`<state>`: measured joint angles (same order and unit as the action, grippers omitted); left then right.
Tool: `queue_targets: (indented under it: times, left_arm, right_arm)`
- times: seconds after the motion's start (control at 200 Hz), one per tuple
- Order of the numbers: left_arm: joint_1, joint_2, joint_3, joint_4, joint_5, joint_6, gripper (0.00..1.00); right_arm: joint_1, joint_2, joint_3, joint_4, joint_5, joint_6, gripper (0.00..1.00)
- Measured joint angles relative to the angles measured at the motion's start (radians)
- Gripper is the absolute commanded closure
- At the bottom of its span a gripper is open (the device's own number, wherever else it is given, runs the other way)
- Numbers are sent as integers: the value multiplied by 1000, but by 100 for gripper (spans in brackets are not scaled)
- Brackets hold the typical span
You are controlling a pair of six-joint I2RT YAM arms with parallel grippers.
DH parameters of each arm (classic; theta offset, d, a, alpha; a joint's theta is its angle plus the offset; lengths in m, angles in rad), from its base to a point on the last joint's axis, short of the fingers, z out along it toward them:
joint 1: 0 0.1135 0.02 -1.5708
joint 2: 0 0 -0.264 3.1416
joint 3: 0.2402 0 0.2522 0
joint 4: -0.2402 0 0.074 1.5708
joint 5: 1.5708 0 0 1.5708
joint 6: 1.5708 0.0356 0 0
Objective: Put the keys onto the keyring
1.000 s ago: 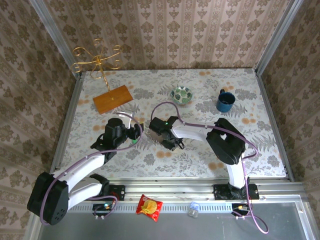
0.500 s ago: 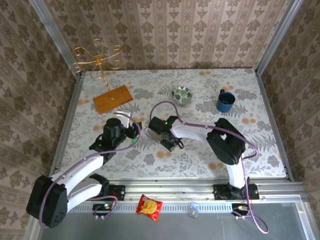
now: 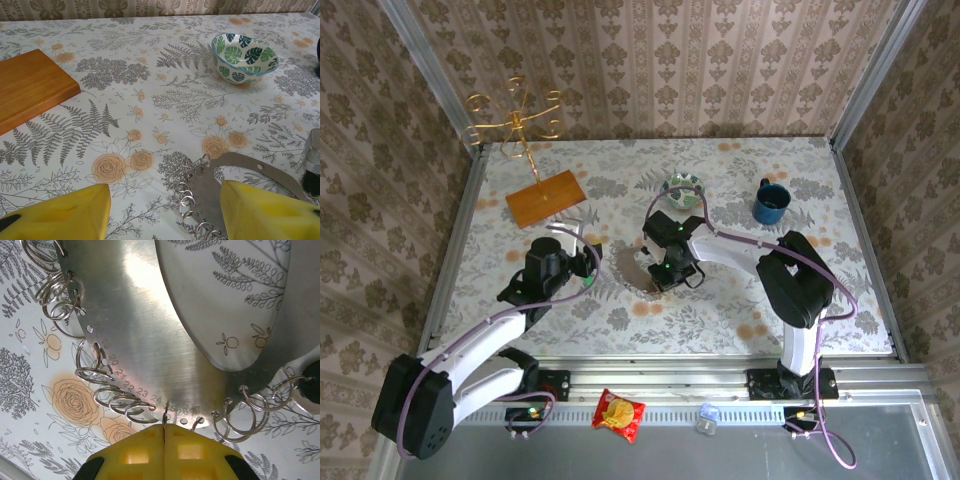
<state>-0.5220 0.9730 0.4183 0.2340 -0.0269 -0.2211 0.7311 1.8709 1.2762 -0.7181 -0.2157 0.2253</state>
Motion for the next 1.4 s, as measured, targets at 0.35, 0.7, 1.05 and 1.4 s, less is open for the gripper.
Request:
queue_targets:
  times: [0.35, 0.7, 1.05, 1.4]
  left_arm:
    - [1, 13, 0, 1, 0, 0, 40]
    - [1, 26, 0, 1, 0, 0, 40]
    - [1, 26, 0, 1, 0, 0, 40]
    - [1, 18, 0, 0, 0, 0, 40]
  right_arm:
    - [3, 15, -3, 3, -9, 6, 95]
    - [6, 29, -3, -1, -8, 6, 85]
    - [9, 31, -3, -23, -5, 5, 85]
    - [13, 51, -2, -23, -6, 5, 86]
